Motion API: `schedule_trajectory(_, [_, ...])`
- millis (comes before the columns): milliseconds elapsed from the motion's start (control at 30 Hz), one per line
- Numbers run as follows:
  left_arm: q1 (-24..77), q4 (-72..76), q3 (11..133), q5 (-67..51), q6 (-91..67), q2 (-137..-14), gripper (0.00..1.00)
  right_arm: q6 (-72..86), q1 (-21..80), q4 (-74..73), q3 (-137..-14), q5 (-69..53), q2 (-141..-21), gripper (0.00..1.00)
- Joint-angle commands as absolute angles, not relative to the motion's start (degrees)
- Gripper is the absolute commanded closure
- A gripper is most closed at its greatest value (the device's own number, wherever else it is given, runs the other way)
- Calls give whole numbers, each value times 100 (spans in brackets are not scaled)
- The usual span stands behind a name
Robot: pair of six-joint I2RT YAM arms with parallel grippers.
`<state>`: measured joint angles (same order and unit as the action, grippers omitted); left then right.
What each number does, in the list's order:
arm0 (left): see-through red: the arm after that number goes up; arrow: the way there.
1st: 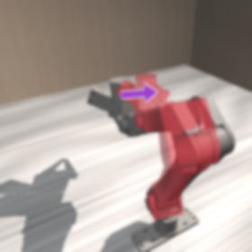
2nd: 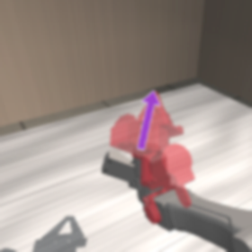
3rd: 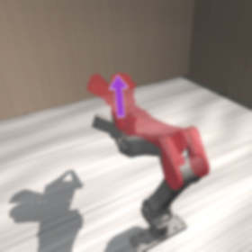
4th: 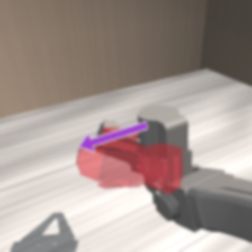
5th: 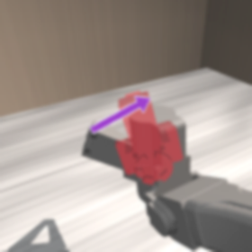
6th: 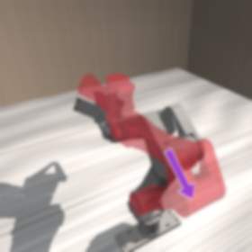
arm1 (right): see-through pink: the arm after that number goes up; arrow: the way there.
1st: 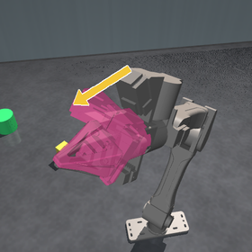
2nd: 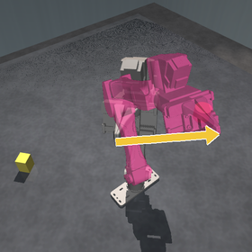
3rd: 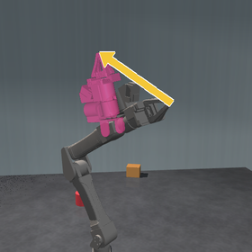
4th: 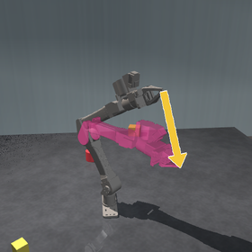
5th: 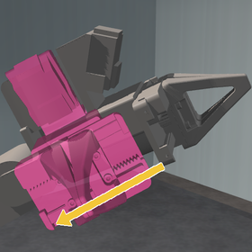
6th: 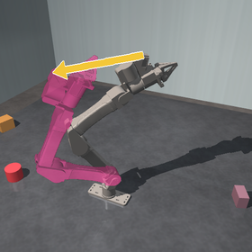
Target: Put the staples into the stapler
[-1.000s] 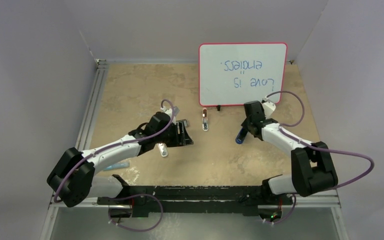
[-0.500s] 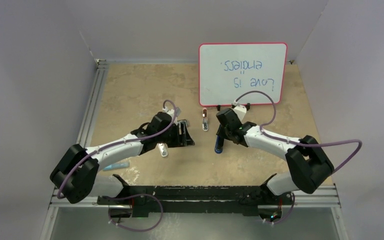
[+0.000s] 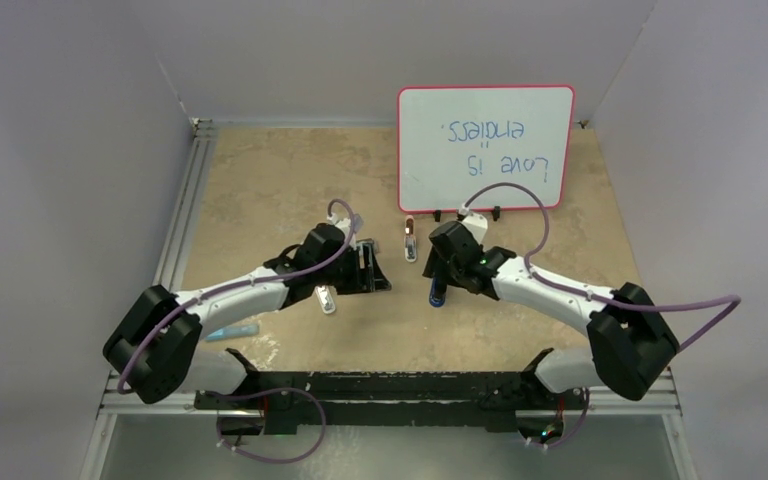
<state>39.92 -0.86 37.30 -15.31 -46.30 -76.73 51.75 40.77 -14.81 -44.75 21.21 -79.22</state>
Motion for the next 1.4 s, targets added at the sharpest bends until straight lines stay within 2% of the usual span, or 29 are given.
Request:
schedule_trajectory(0, [4005,219,3964,-1706,-4605,-7751,40,5396,4292,-1710,-4316,1899,-7712,38])
schedule_trajectory(167, [3999,263,3964,-1749,-4625,-7813,41,5587,4482,-1922,-4245,2047,-7799,42])
schedule_trajectory(400, [4003,300,3955,-1790,-4641,-7850,41,5783,4629,-2229,-4422,2464,-7789,68])
schedule_trajectory(567, [3999,398,3972,-1930,-4645,-7934,41,5697,4641,-2224,-4576,2444,-7654,79])
schedule_trajectory(767, [3999,747,4032,-2413,-4740,-8195,37,5797,4641,-2048,-4585,1915,-7157,82])
schedule_trajectory(1100, [4059,1872,4286,-3177,-5268,-9264,37,6231,4631,-1569,-4200,1554,-6648,81])
schedule_trajectory(1367, [4189,2595,4201,-3593,-5845,-9723,44,6414,4628,-1087,-3984,1325,-6557,82])
